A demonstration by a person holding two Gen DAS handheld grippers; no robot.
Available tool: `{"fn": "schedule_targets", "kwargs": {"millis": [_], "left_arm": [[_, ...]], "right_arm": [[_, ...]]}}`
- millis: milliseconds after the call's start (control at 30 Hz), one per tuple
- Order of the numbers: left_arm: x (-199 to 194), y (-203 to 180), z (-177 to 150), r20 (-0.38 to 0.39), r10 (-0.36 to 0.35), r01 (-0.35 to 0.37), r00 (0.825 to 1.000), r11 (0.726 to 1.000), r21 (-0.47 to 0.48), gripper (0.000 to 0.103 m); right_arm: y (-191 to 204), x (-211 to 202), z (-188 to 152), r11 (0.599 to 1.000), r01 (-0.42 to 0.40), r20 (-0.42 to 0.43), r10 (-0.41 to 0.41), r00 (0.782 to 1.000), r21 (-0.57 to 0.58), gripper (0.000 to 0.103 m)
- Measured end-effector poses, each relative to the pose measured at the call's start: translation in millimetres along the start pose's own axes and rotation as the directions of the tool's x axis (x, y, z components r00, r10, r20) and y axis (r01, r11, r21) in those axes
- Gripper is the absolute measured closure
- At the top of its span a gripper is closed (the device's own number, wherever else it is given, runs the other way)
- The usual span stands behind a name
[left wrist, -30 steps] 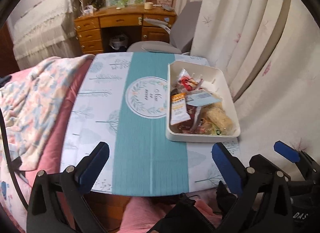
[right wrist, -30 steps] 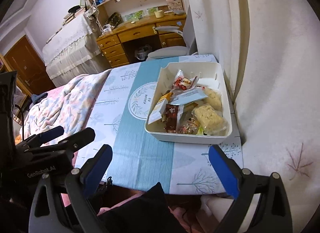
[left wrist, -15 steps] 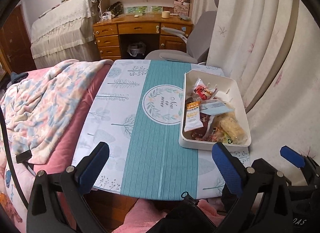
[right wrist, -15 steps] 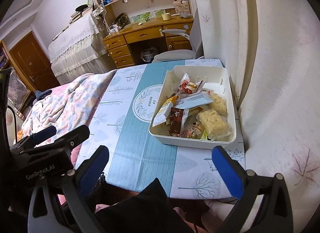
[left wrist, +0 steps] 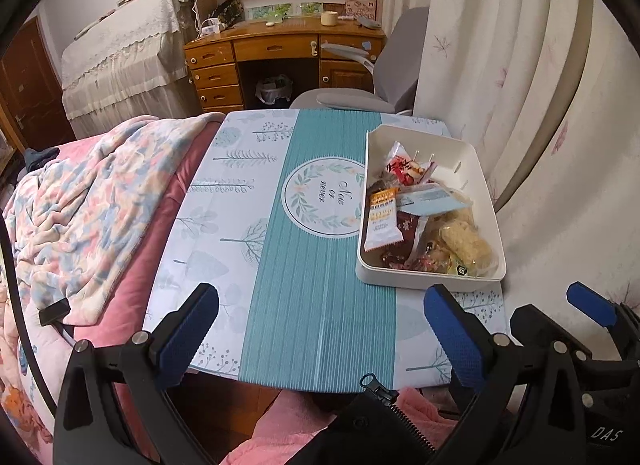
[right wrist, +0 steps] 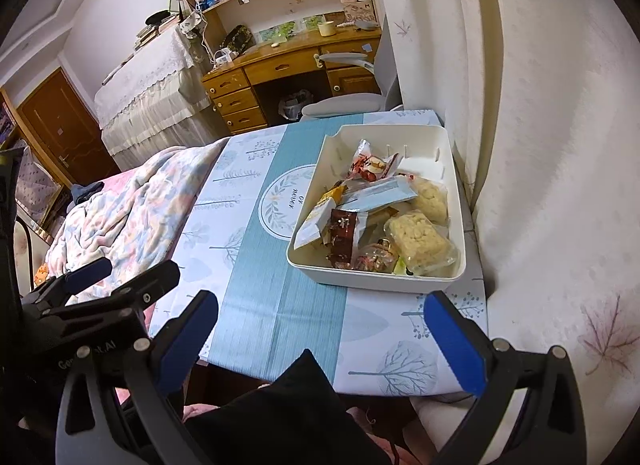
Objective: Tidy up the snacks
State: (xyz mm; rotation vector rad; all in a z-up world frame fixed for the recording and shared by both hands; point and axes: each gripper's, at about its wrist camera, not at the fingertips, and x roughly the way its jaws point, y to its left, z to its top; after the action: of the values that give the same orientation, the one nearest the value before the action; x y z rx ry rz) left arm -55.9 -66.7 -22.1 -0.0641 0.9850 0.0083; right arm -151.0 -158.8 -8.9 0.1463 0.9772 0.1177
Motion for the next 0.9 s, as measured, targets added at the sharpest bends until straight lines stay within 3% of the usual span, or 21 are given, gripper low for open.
{"fn": "schedule_targets", "kwargs": {"millis": [900], "left_arm": [[4.3, -8.7, -23.0, -0.072, -0.011, 0.01, 0.997, 1.0, -0.012, 0.001]], "right_arm": [[-11.7, -3.2, -16.9, 1.0, 0.016, -0.05, -0.015, 0.999, 0.008, 0.0]]}}
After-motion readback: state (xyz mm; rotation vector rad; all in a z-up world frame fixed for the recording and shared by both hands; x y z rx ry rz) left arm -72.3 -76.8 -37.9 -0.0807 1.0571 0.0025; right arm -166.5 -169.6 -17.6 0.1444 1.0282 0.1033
